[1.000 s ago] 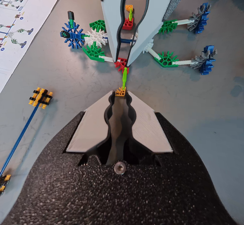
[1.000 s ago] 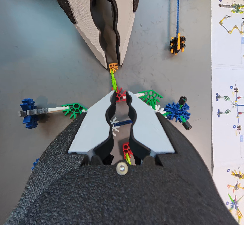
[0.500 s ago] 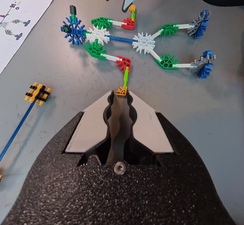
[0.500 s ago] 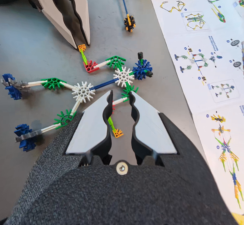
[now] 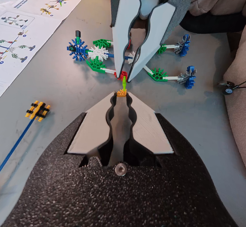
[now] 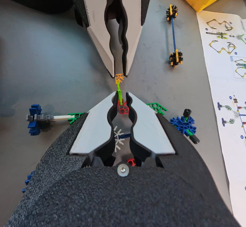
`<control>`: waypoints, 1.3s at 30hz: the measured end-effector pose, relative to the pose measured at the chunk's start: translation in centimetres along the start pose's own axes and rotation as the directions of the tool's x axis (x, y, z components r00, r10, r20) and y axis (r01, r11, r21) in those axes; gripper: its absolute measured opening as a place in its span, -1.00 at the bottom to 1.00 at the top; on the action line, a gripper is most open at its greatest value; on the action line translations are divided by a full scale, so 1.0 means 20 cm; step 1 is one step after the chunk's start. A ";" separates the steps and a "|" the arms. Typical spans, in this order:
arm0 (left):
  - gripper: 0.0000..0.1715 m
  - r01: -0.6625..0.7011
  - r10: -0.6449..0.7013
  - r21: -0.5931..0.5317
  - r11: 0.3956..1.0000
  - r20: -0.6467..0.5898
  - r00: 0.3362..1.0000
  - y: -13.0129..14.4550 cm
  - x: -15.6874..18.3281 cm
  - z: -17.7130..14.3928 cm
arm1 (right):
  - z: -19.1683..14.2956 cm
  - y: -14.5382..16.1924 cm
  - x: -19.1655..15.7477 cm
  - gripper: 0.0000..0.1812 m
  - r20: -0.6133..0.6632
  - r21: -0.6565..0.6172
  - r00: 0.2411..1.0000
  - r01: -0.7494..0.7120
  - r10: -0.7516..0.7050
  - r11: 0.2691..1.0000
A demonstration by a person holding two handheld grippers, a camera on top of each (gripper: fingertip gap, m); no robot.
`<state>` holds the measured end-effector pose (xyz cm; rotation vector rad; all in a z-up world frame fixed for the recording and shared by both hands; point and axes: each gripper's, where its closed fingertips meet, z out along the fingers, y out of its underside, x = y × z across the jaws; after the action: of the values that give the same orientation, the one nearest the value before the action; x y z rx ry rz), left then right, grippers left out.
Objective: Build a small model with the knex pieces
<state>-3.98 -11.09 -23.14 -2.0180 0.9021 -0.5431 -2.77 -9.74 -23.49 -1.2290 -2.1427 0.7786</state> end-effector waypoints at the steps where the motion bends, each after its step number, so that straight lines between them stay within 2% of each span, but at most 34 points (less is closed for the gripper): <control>1: -0.84 -0.001 0.001 0.009 1.000 0.003 1.000 -0.01 0.00 0.00 | 0.02 0.01 -0.01 -0.90 0.002 -0.031 1.000 0.025 -0.025 0.999; 6: -0.84 -0.014 0.013 0.034 0.999 0.024 1.000 -0.04 0.00 0.00 | 0.06 0.01 -0.01 -0.94 0.003 -0.077 0.998 0.065 -0.065 0.995; 18: -0.84 -0.017 0.011 0.159 0.987 0.040 0.999 -0.18 0.02 -0.02 | 0.03 -0.05 -0.01 -0.95 -0.017 0.041 0.999 0.037 -0.036 0.998; 22: -0.83 -0.034 0.023 0.167 0.985 0.064 0.998 -0.18 0.00 -0.04 | 0.03 -0.06 -0.01 -0.95 -0.015 0.060 0.999 0.037 -0.036 0.998; 25: -0.72 0.019 -0.017 0.156 0.988 -0.015 1.000 -0.16 0.03 -0.05 | 0.02 -0.06 -0.01 -0.95 -0.022 0.074 0.999 0.028 -0.027 0.997; 27: -0.73 0.021 -0.019 0.135 0.991 -0.011 1.000 -0.14 0.03 -0.03 | 0.01 -0.06 -0.01 -0.95 -0.015 0.084 1.000 0.019 -0.017 0.996; 30: -0.84 0.020 -0.021 0.140 0.990 0.004 1.000 -0.16 0.04 0.00 | 0.01 -0.05 -0.01 -0.95 -0.008 0.086 1.000 0.016 -0.016 0.996; 39: -0.84 0.020 -0.019 0.147 0.989 -0.010 1.000 -0.19 0.06 0.05 | -0.01 -0.01 -0.01 -0.94 -0.016 0.065 0.999 0.030 -0.029 0.997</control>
<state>-1.06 -9.89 -20.44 -1.8936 0.8238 -0.6118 -2.77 -9.99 -23.25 -1.1636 -2.1022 0.8176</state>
